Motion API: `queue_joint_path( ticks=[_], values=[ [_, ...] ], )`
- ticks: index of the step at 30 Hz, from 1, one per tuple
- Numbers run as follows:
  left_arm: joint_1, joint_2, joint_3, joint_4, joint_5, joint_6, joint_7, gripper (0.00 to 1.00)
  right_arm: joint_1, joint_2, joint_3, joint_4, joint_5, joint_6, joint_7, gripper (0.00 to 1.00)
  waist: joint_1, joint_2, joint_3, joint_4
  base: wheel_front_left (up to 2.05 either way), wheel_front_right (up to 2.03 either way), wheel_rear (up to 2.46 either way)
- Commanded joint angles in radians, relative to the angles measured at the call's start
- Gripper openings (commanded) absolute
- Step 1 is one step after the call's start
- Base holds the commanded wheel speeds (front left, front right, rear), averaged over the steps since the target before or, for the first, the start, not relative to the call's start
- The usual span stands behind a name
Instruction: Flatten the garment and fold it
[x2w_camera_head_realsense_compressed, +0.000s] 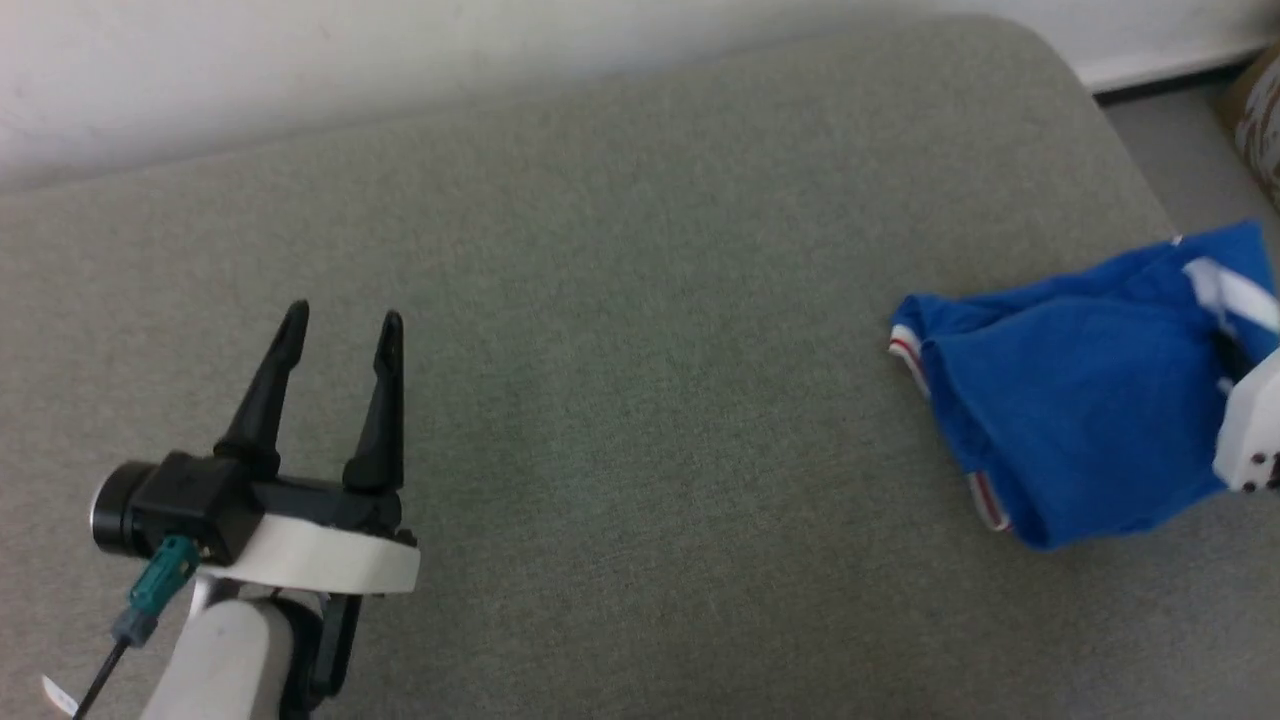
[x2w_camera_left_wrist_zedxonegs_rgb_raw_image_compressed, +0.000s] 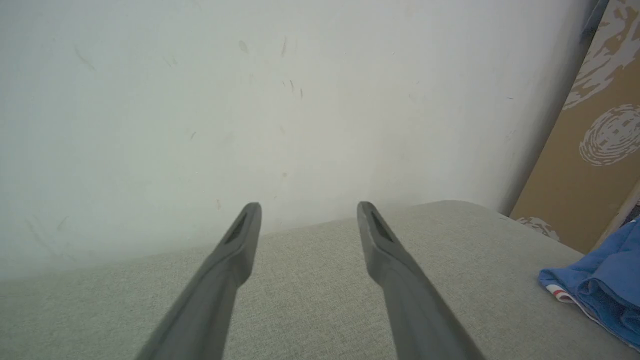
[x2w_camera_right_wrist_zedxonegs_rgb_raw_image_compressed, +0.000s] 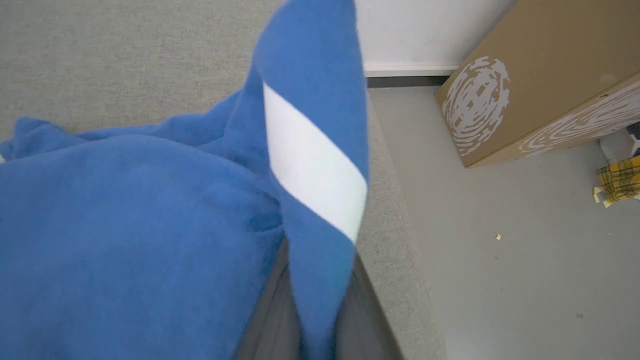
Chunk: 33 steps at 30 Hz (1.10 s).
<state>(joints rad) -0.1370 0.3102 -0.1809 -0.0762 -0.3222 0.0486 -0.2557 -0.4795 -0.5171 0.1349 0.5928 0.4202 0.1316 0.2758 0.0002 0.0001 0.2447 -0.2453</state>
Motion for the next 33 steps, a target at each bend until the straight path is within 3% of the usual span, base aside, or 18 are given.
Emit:
queue_joint_path(
  ticks=[1, 4, 6, 7, 8, 15, 21, 26, 33],
  values=[
    [-0.031, 0.013, -0.001, -0.004, 0.009, -0.011, -0.001, 1.00, -0.047, 0.003, -0.024, 0.026, -0.018, -0.001, -0.071, 0.00, -0.0002, -0.0001, 0.160, -0.010, 0.00, 0.00, 0.00],
    [-0.055, 0.022, 0.001, -0.001, 0.013, -0.014, 0.000, 1.00, -0.087, 0.021, -0.064, 0.095, -0.032, -0.001, -0.152, 0.00, -0.0002, -0.0001, 0.187, 0.007, 0.00, 0.00, 0.00],
    [-0.064, 0.023, 0.003, 0.003, 0.014, -0.014, -0.001, 1.00, -0.105, 0.031, -0.087, 0.149, -0.056, -0.001, -0.197, 0.42, -0.0002, -0.0001, 0.195, 0.018, 0.00, 0.00, 0.00],
    [-0.067, 0.023, 0.004, 0.006, 0.013, -0.014, -0.001, 1.00, -0.112, 0.033, -0.097, 0.176, -0.073, -0.001, -0.219, 0.96, -0.0002, -0.0001, 0.196, 0.023, 0.00, 0.00, 0.00],
    [-0.068, 0.022, 0.005, 0.010, 0.013, -0.014, -0.002, 1.00, -0.118, 0.035, -0.113, 0.206, -0.093, -0.001, -0.242, 1.00, -0.0002, -0.0001, 0.193, 0.028, 0.00, 0.00, 0.00],
    [-0.043, 0.001, 0.015, 0.041, 0.005, -0.008, -0.005, 1.00, -0.112, 0.026, -0.272, 0.363, -0.294, -0.001, -0.417, 1.00, -0.0002, -0.0001, 0.126, 0.046, 0.00, 0.00, 0.00],
    [0.015, -0.026, 0.031, 0.074, -0.002, 0.007, -0.006, 1.00, -0.033, 0.045, -0.366, 0.379, -0.400, -0.001, -0.493, 1.00, -0.0002, -0.0001, 0.015, 0.060, 0.00, 0.00, 0.00],
    [0.092, -0.053, 0.053, 0.091, -0.005, 0.019, -0.006, 1.00, 0.104, 0.125, -0.409, 0.269, -0.423, -0.001, -0.522, 1.00, -0.0002, -0.0001, -0.096, 0.083, 0.00, 0.00, 0.00],
    [0.163, -0.057, 0.093, 0.101, 0.007, 0.025, -0.006, 1.00, 0.264, 0.303, -0.377, -0.019, -0.346, -0.001, -0.507, 1.00, -0.0002, -0.0001, -0.181, 0.126, 0.00, 0.00, 0.00]
  ],
)
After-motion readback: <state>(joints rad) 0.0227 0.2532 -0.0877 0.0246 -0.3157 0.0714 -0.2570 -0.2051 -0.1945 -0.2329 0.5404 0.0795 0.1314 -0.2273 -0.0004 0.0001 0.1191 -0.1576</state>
